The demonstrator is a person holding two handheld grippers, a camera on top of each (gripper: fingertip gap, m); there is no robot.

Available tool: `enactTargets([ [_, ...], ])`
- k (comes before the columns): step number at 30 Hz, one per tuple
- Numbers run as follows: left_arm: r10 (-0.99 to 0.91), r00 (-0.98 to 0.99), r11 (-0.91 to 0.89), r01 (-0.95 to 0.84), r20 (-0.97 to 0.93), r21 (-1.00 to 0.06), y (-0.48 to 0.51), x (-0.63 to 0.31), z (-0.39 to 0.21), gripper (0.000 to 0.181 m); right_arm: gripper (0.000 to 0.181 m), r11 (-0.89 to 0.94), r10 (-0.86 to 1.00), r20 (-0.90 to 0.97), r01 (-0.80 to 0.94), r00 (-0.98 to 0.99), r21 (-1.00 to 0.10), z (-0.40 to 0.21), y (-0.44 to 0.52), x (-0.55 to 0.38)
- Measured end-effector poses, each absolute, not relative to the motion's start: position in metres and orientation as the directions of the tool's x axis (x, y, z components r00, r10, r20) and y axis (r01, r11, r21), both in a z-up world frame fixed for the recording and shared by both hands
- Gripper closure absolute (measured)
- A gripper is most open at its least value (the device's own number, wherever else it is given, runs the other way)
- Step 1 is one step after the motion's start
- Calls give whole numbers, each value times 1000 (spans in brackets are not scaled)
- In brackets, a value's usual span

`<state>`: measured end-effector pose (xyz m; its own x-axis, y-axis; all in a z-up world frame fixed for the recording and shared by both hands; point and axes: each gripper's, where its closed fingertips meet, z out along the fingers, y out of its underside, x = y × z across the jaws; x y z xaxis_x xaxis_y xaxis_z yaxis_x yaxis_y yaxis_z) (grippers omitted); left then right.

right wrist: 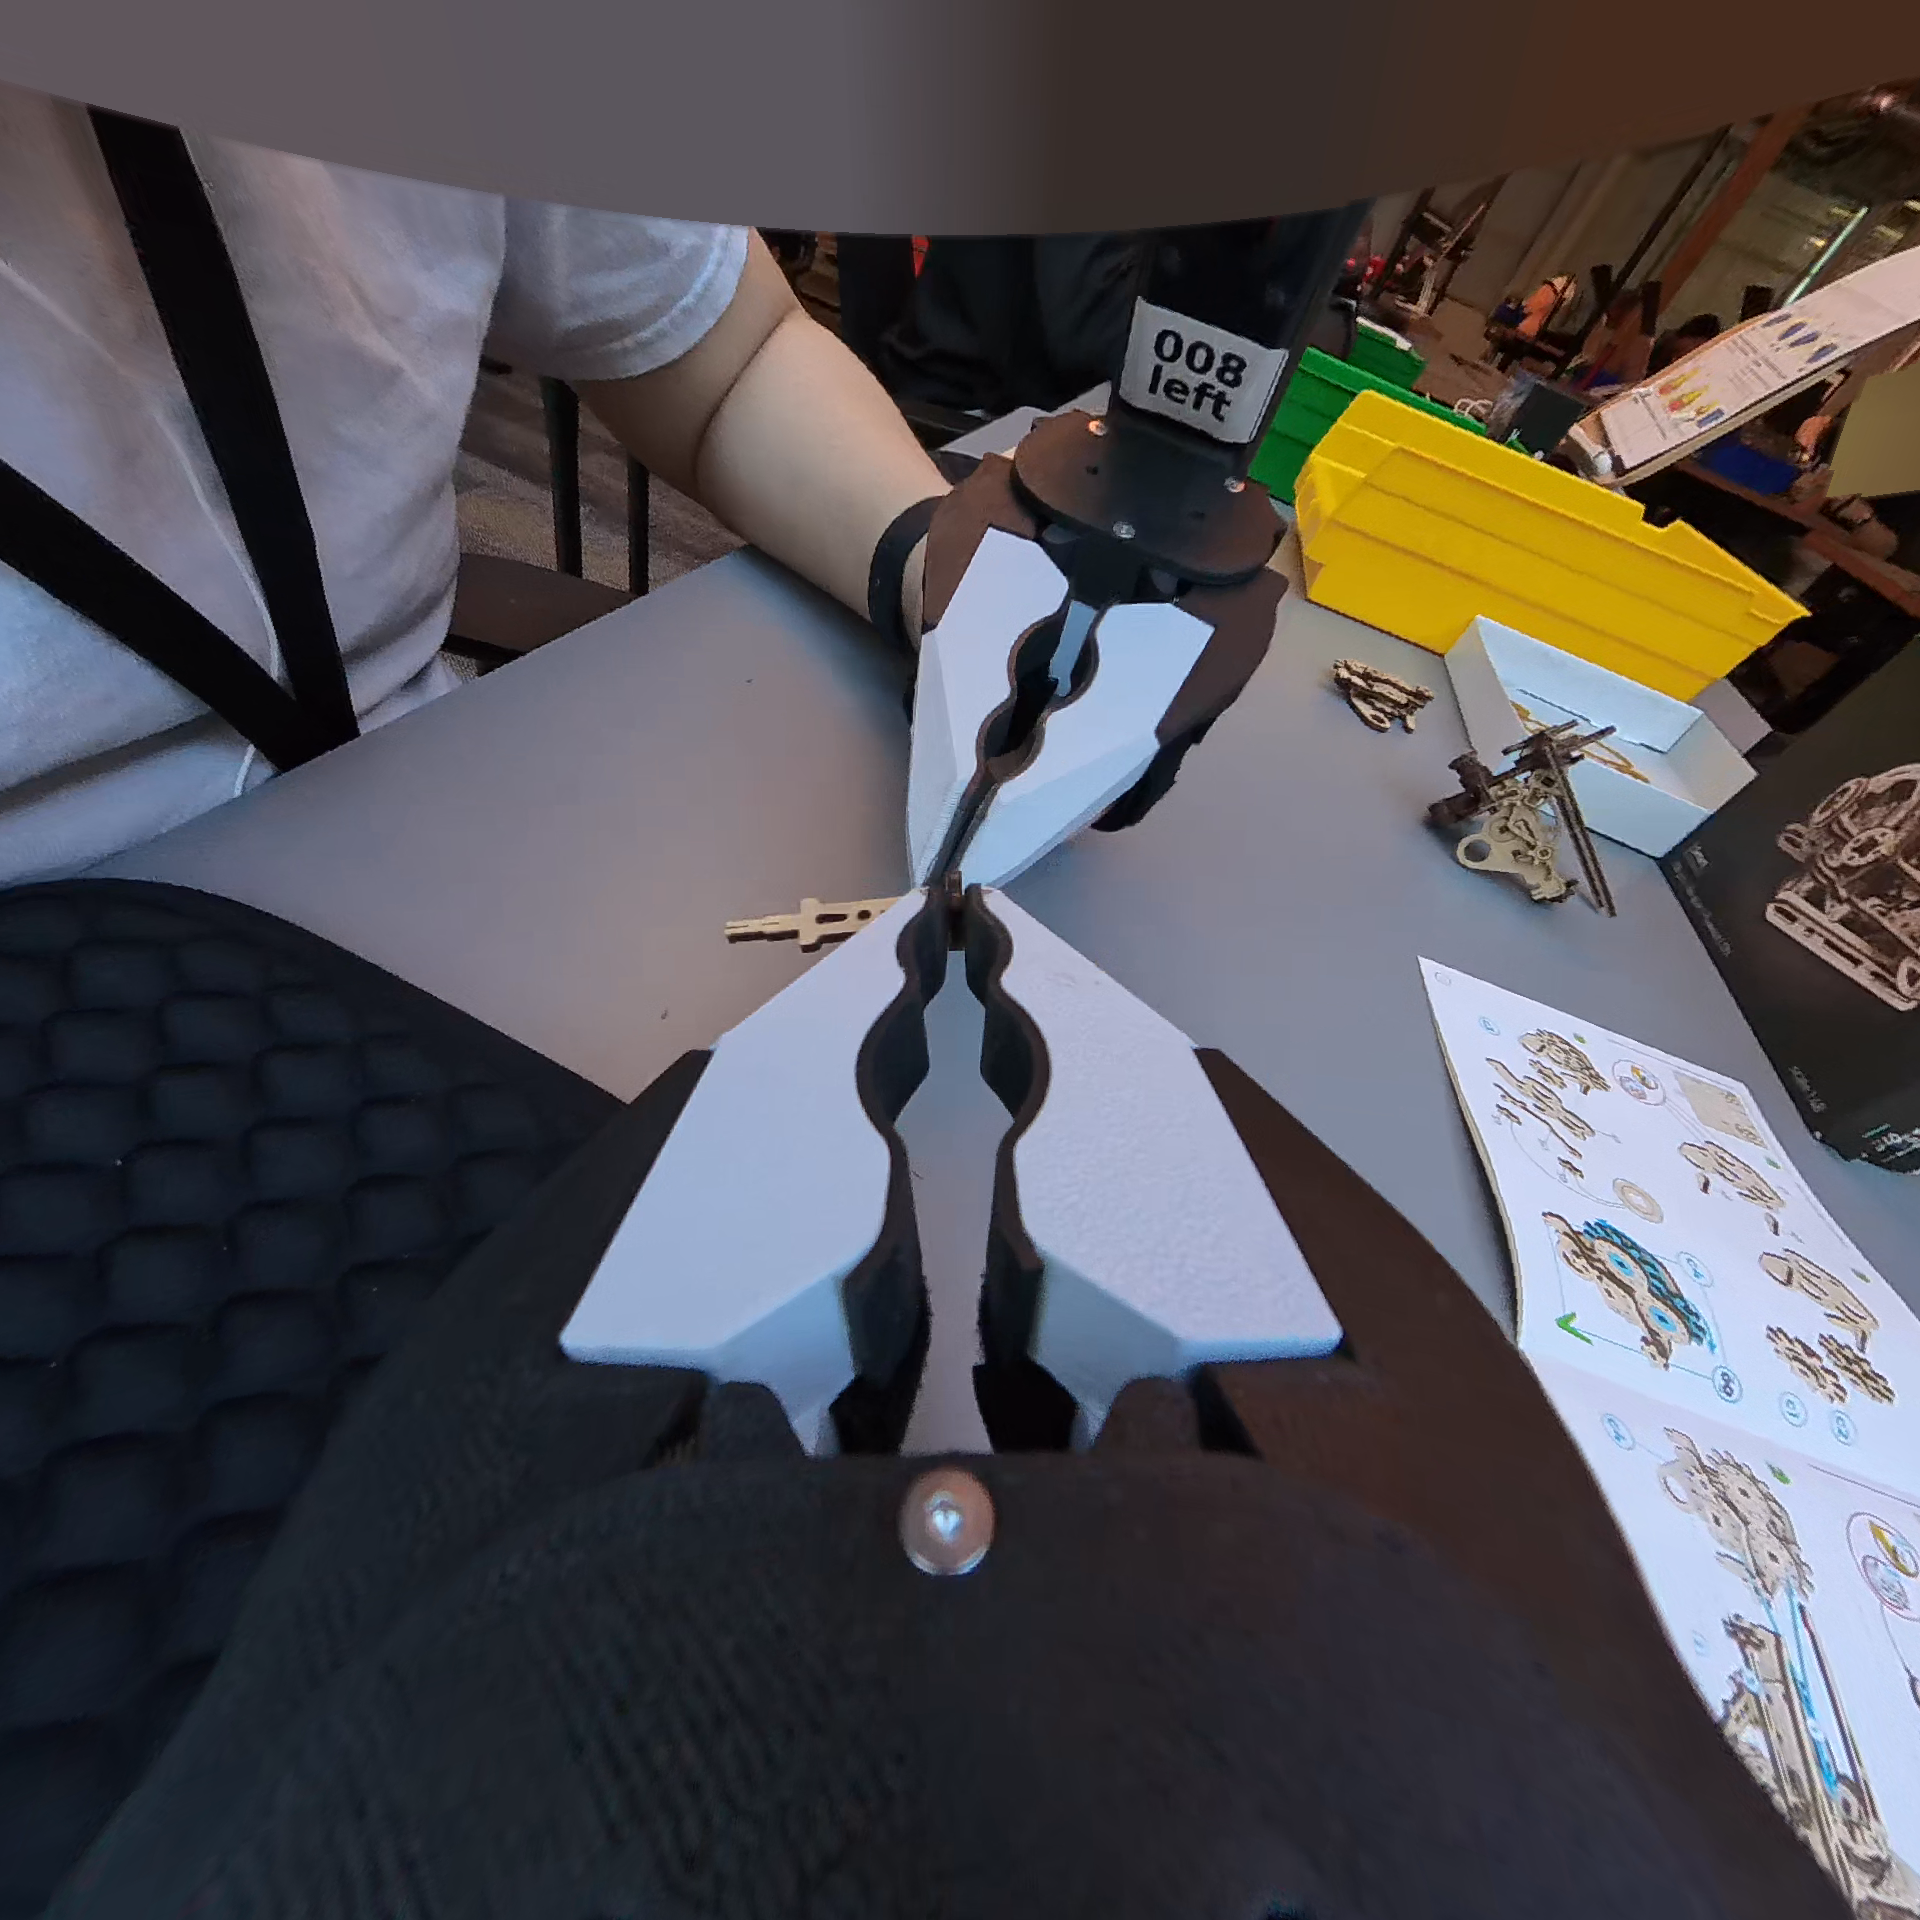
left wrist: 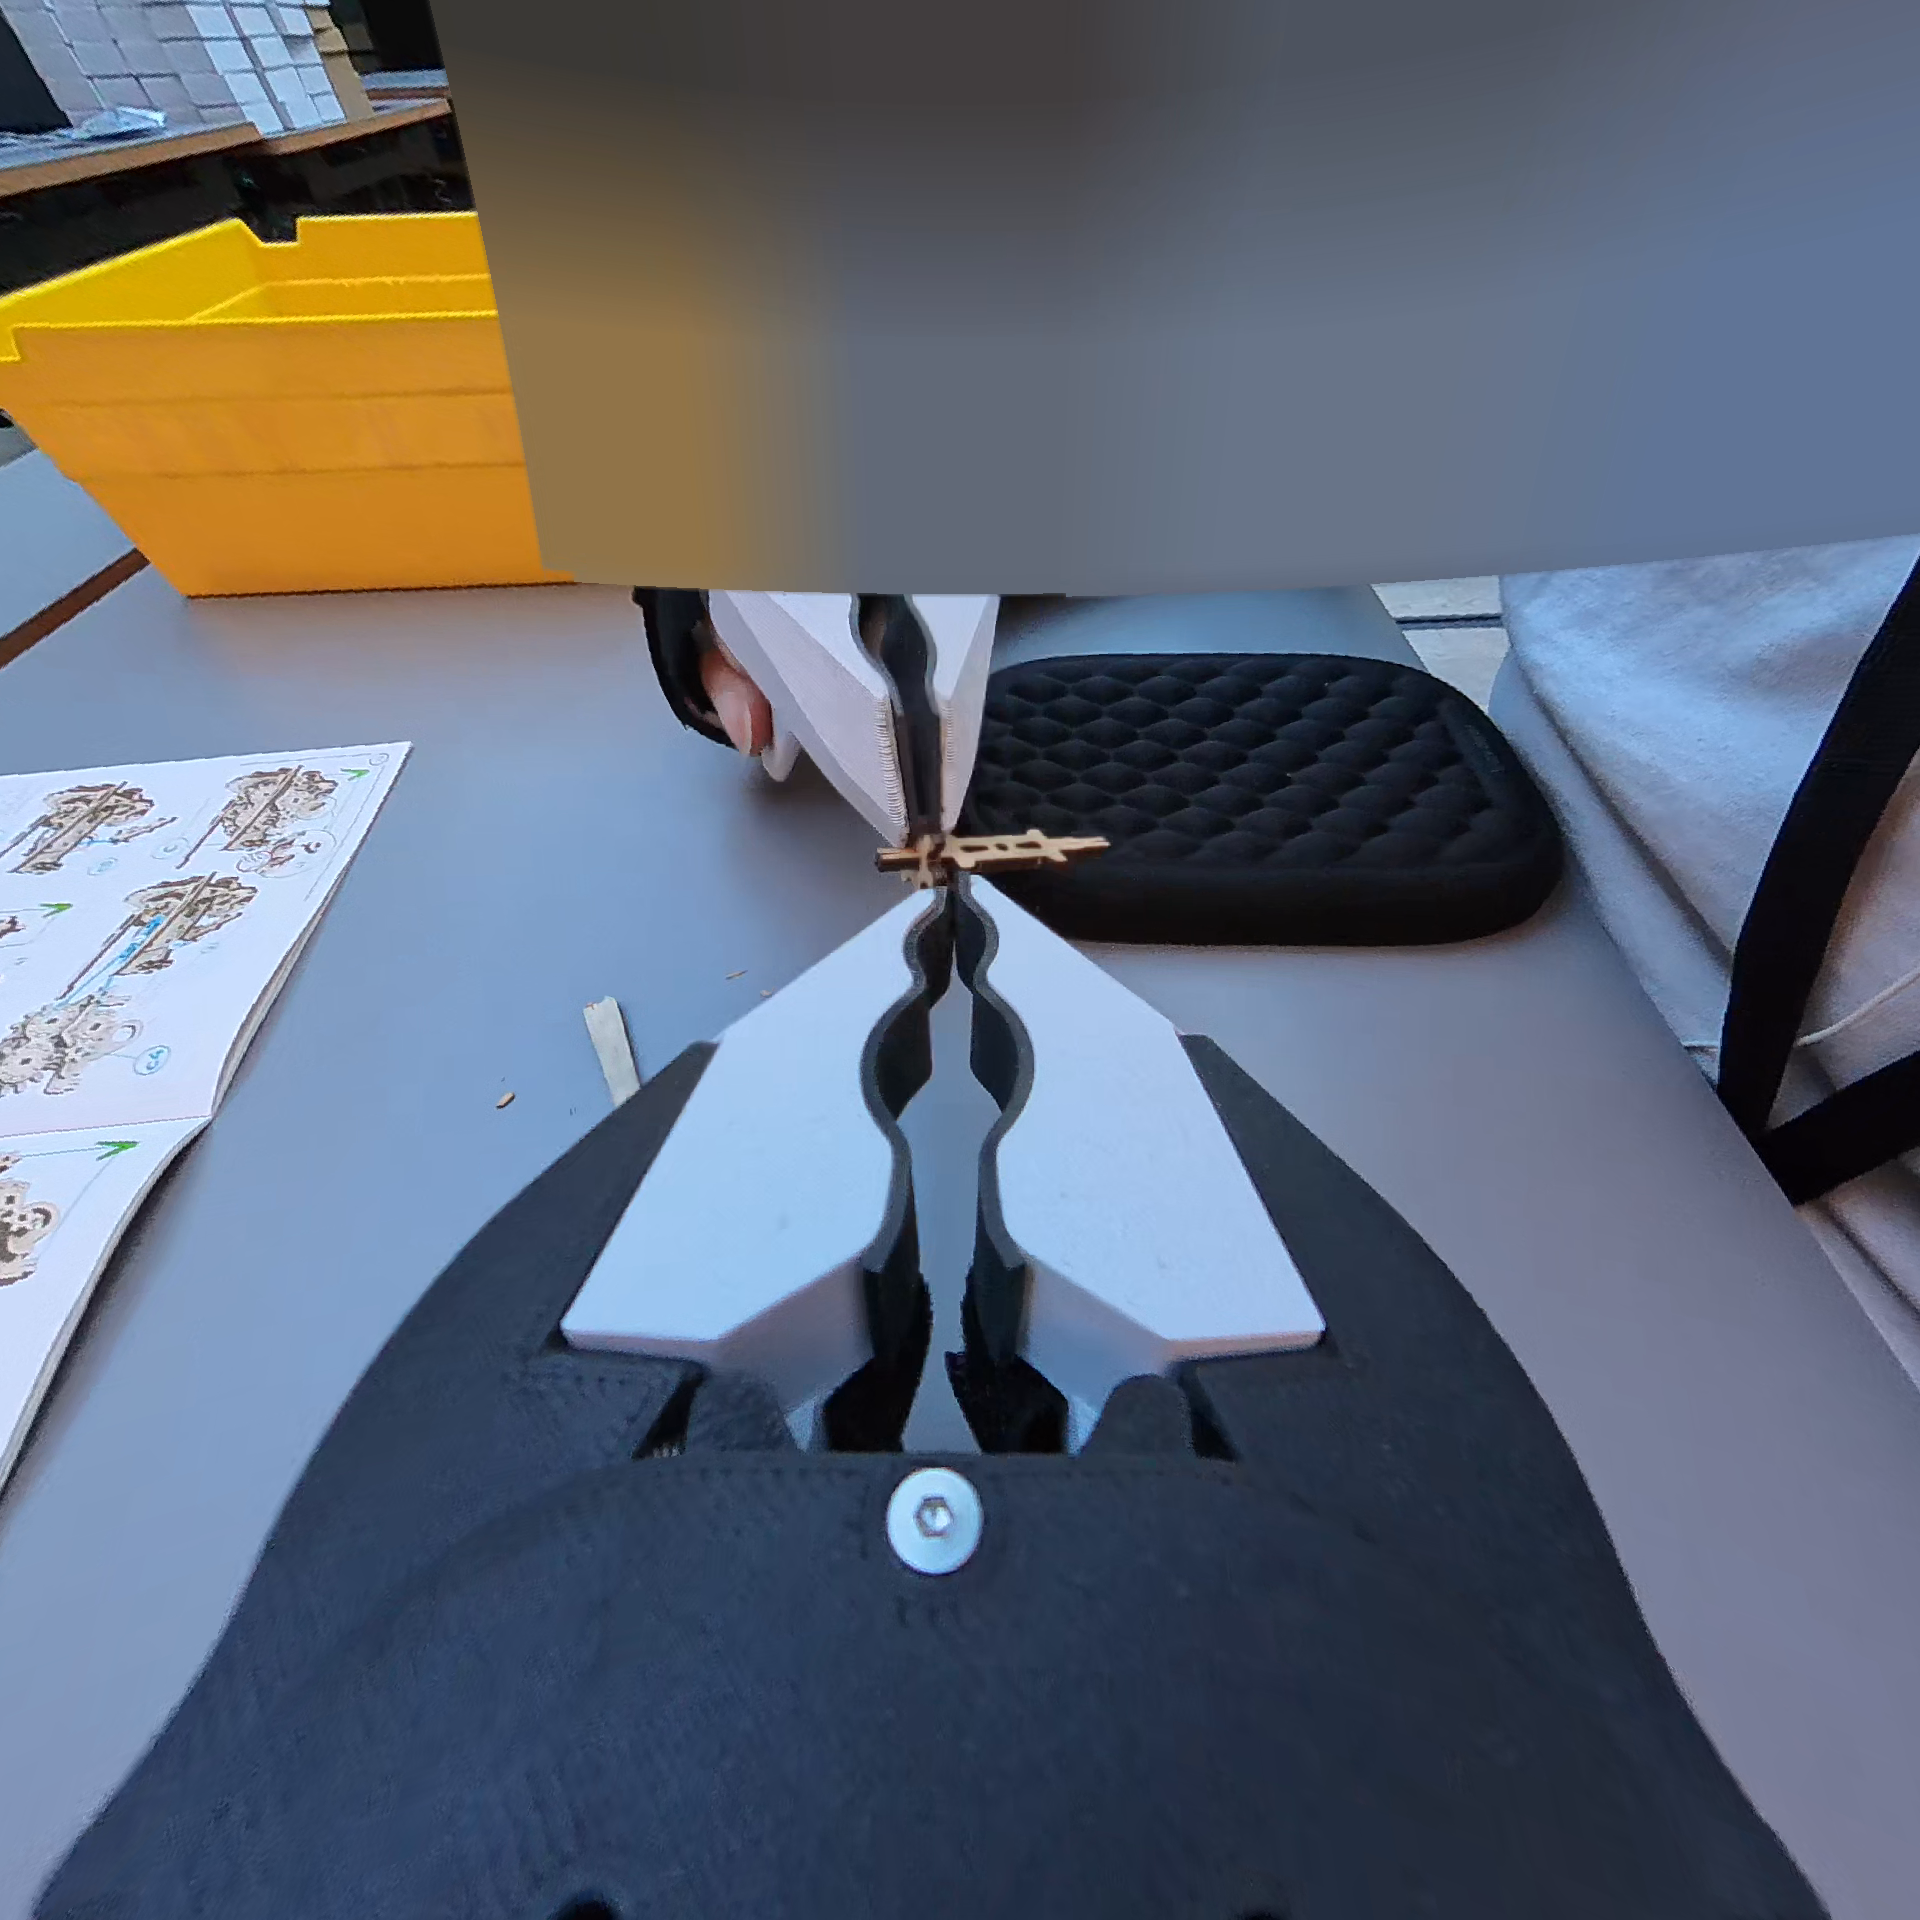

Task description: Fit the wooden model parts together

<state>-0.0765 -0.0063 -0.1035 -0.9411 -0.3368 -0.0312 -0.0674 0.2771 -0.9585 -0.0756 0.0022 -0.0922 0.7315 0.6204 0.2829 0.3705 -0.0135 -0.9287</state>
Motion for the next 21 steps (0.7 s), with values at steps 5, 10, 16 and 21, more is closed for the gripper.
enactTargets([
  [5, -367, -930, 273, -77, -30, -959, -5, -71, -103, 181, 181, -42, 603, 220, 305, 767, -951, -91, 5, -69],
  [10, -426, -905, 211, -92, -7, -973, 2, -63, -95, 181, 181, -82, 570, 98, 175, 816, -981, -86, 11, -58],
  [16, -488, -871, 227, -68, -53, -972, 9, -54, -96, 164, 181, -95, 554, -42, 13, 831, -995, -77, 14, -51],
  [21, -490, -857, 296, 11, -162, -955, 3, -55, -99, 170, 181, -112, 559, -78, -18, 826, -994, -78, 16, -52],
])
